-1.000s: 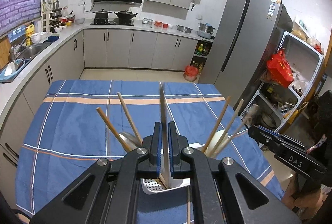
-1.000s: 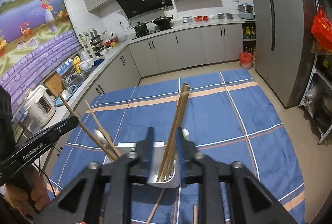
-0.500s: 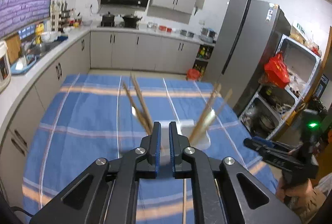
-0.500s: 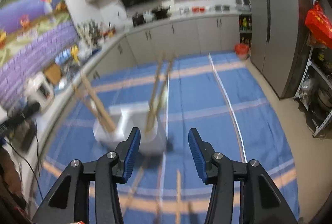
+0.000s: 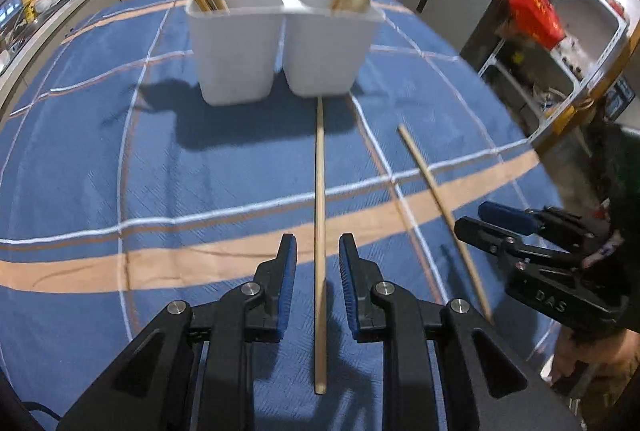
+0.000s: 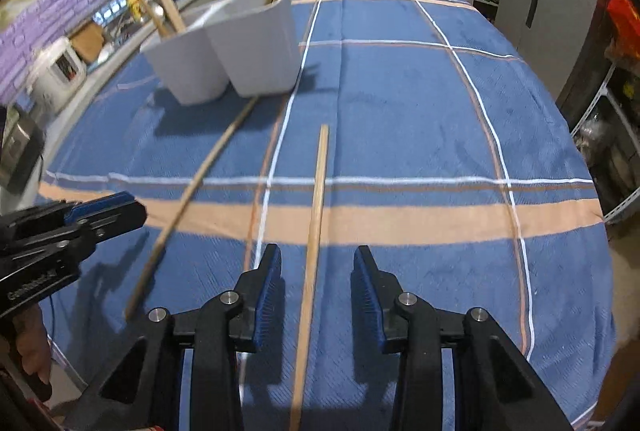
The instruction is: Organize utensils
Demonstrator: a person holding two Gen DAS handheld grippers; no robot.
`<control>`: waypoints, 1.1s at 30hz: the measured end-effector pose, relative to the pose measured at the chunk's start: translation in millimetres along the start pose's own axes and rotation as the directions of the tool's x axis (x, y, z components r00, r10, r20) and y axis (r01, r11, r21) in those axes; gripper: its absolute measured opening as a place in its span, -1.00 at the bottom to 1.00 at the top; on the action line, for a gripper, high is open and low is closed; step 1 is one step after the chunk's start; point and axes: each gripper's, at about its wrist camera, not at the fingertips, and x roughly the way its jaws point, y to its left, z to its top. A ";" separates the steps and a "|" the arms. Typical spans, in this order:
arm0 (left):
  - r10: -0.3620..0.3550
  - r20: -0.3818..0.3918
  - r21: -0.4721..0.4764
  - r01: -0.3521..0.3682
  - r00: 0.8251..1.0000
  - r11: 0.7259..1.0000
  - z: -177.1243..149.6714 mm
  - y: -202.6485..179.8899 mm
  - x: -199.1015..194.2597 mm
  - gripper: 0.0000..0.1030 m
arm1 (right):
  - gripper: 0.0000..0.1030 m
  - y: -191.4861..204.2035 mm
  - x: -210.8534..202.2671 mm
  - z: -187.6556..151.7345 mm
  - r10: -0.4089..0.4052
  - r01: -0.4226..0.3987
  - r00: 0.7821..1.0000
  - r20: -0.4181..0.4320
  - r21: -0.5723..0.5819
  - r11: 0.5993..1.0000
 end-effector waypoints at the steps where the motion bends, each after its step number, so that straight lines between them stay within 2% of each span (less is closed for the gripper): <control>1: 0.004 -0.009 0.002 -0.004 1.000 1.000 -1.3 -0.9 3.5 -0.60 | -0.20 1.3 1.2 -1.8 -0.006 0.006 1.000 -0.005 -0.008 1.000; 6: 0.026 -0.041 0.018 -0.026 0.999 1.000 -7.3 -3.2 18.6 -0.61 | -0.37 6.7 8.8 -6.5 -0.044 0.043 0.999 -0.013 -0.035 0.998; 7: 0.026 -0.043 0.017 -0.026 0.999 1.000 -7.3 -3.6 20.5 -0.64 | -0.39 7.6 9.6 -6.4 -0.052 0.051 0.999 -0.012 -0.040 0.998; 8: 0.031 -0.036 0.018 -0.030 0.999 0.999 -7.4 -4.8 20.2 -0.67 | -0.48 7.9 9.8 -6.0 -0.055 0.054 0.998 -0.013 -0.041 0.998; 10: 0.029 -0.043 0.011 -0.028 0.999 1.000 -8.2 -6.3 22.4 -0.88 | -0.65 6.7 10.2 -4.4 -0.056 0.056 0.998 -0.015 -0.034 0.998; 14: 0.023 -0.041 -0.017 -0.023 0.999 1.000 -11.0 -4.3 20.7 -0.88 | -0.81 4.8 10.3 -3.5 -0.049 0.049 0.999 -0.019 -0.023 0.999; 23: -0.019 -0.054 -0.089 0.014 0.998 0.996 -25.4 2.2 11.2 -0.89 | -0.85 3.4 4.0 -13.2 -0.034 0.034 0.999 -0.032 -0.016 0.999; 33: -0.075 -0.114 -0.162 0.056 0.991 0.985 -60.7 11.7 -10.6 -0.88 | -0.84 -7.7 -17.5 -50.1 0.014 -0.011 0.997 -0.070 0.034 0.999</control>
